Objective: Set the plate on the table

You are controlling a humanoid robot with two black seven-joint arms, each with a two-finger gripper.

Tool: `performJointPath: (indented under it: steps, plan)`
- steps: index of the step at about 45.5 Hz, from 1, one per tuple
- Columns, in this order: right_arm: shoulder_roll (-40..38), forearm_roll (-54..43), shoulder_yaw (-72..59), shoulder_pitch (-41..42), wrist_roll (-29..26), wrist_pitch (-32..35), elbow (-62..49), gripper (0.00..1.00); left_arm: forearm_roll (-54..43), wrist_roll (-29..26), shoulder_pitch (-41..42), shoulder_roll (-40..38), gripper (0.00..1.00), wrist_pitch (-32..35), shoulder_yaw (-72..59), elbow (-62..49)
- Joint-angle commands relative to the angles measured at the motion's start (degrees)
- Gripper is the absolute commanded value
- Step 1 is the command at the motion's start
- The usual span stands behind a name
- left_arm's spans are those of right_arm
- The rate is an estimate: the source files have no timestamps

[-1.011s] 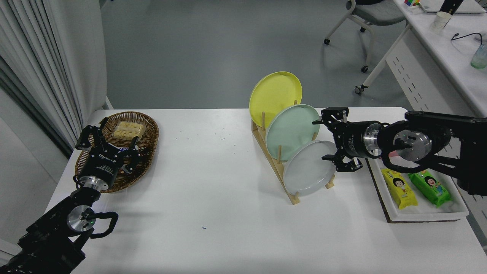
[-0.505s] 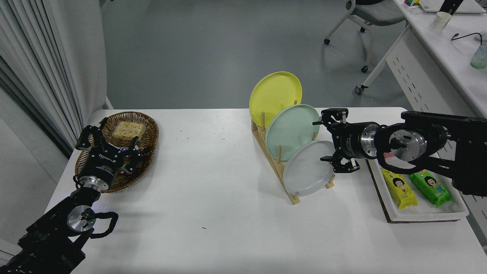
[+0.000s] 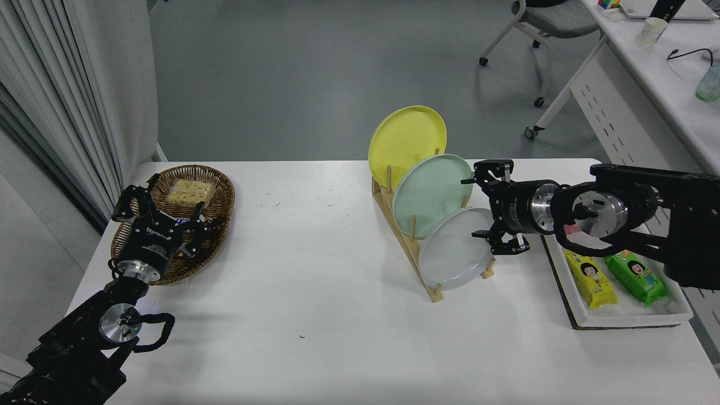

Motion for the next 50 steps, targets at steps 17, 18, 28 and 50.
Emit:
performJointPath:
  steps: [17, 18, 28, 50]
  plan:
    - [0.1, -1.8, 0.1, 0.0, 0.0, -0.1, -0.4, 0.99, -0.1, 0.0, 0.0, 0.0, 0.98, 0.0, 0.0, 0.0]
    - [0.1, -1.8, 0.2, 0.0, 0.0, -0.1, -0.3, 0.99, 0.0, 0.0, 0.0, 0.0, 0.98, 0.0, 0.0, 0.0]
    - [0.1, -1.8, 0.3, -0.1, -0.1, -0.2, -0.5, 0.87, 0.0, 0.0, 0.0, 0.0, 0.98, 0.0, 0.0, 0.0]
    - [4.4, -1.4, 4.0, -4.2, 0.0, -0.2, -5.0, 0.76, 0.0, 0.0, 0.0, 0.0, 0.98, 0.0, 0.0, 0.0]
